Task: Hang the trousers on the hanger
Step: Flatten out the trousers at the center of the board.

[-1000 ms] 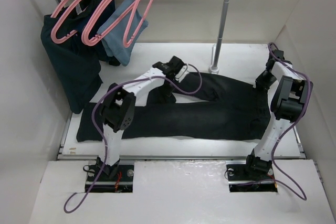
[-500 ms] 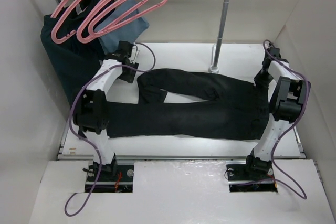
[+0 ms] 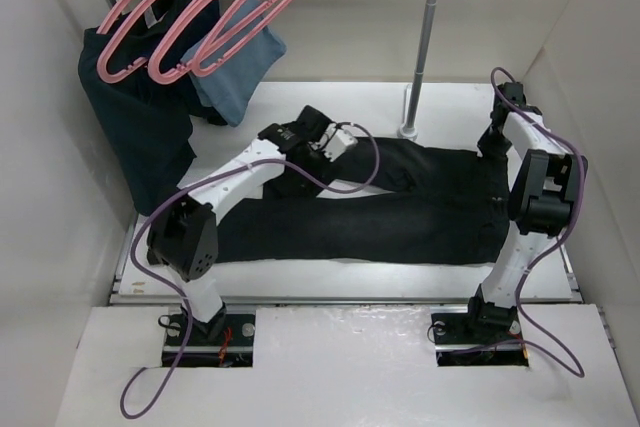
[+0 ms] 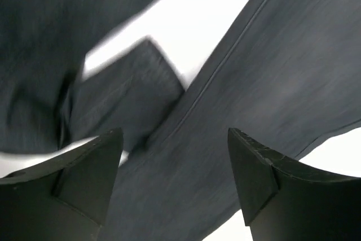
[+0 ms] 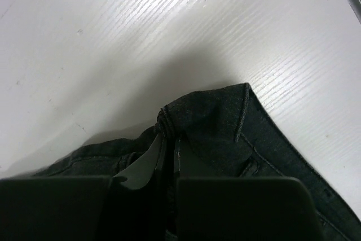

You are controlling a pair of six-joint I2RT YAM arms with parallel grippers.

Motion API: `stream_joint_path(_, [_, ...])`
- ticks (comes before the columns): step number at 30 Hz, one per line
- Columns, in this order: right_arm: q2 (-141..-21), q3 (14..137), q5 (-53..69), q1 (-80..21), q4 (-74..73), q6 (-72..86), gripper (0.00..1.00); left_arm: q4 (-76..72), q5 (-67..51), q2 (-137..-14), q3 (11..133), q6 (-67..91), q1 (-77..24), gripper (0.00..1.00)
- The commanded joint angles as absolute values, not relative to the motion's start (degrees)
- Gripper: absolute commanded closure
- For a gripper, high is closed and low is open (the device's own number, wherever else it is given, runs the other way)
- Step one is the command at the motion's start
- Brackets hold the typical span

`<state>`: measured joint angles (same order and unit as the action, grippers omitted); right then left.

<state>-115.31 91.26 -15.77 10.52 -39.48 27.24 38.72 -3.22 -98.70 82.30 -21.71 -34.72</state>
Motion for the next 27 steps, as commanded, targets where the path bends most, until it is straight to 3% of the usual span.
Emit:
stream_joint_path(1, [-110.92,90.36,-17.49,9.32,-39.46,27.51,1.00,36.84,-5.45,-100.45,87.97,-19.78,-36.29,0.28])
stream_joint_path(9, [-108.55,87.19,-16.44,8.79,-38.06,28.04,1.00,34.44,9.82,-113.81,93.69,-16.70,-38.50,0.26])
stream_joint_path(12, [-107.41,86.57,-16.44,8.79,-37.53,28.04,1.00,36.38,9.85,-116.37,94.30,-14.95,-35.78,0.26])
stream_joint_path(14, [-106.88,86.57,-16.44,8.79,-37.53,28.04,1.00,37.09,9.84,-116.37,93.52,-14.94,-35.25,0.35])
stream_joint_path(16, [-106.88,86.57,-16.44,8.79,-37.53,28.04,1.00,37.09,9.84,-114.79,91.33,-14.94,-35.24,0.55])
stream_joint_path(17, [-106.88,86.57,-16.44,8.79,-37.53,28.04,1.00,37.09,10.63,-113.92,90.54,-15.46,-35.24,0.71])
stream_joint_path(18, [-106.88,87.09,-16.44,8.79,-37.53,28.04,1.00,37.61,11.94,-111.99,89.83,-15.47,-35.24,1.00])
stream_joint_path(27, [-105.83,87.10,-12.12,16.69,-36.21,29.18,1.00,37.45,26.18,-96.43,86.48,-20.64,-21.82,1.00])
